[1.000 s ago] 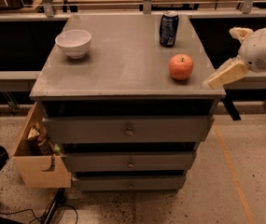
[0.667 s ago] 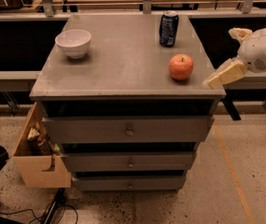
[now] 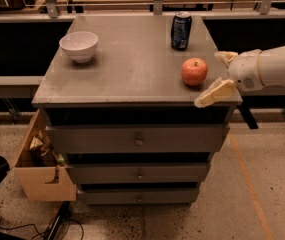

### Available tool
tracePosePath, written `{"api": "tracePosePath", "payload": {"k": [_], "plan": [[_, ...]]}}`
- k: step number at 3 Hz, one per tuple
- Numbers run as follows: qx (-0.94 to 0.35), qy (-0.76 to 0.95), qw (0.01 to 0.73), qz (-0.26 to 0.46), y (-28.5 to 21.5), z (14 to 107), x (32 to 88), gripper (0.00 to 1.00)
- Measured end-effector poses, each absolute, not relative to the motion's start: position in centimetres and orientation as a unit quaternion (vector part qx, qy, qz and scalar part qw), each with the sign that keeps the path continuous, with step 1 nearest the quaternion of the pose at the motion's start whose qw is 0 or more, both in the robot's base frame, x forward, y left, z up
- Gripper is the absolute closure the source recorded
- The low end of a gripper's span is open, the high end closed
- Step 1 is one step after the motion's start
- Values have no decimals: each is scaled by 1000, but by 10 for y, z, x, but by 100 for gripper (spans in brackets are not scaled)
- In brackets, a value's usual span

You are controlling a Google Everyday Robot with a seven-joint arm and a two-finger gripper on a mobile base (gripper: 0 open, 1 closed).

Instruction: Move apple near white bowl

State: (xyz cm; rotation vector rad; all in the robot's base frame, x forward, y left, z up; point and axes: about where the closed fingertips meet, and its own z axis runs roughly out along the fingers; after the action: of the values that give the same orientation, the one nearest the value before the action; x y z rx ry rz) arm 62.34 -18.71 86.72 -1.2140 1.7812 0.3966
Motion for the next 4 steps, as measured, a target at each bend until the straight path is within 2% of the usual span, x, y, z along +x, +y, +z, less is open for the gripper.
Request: {"api": "tracePosePath", "payload": {"k": [1,4], "plan": [[-495,704,464,211,-170,851,640,0],[-486,670,508,236,-170,872,682,0]]}}
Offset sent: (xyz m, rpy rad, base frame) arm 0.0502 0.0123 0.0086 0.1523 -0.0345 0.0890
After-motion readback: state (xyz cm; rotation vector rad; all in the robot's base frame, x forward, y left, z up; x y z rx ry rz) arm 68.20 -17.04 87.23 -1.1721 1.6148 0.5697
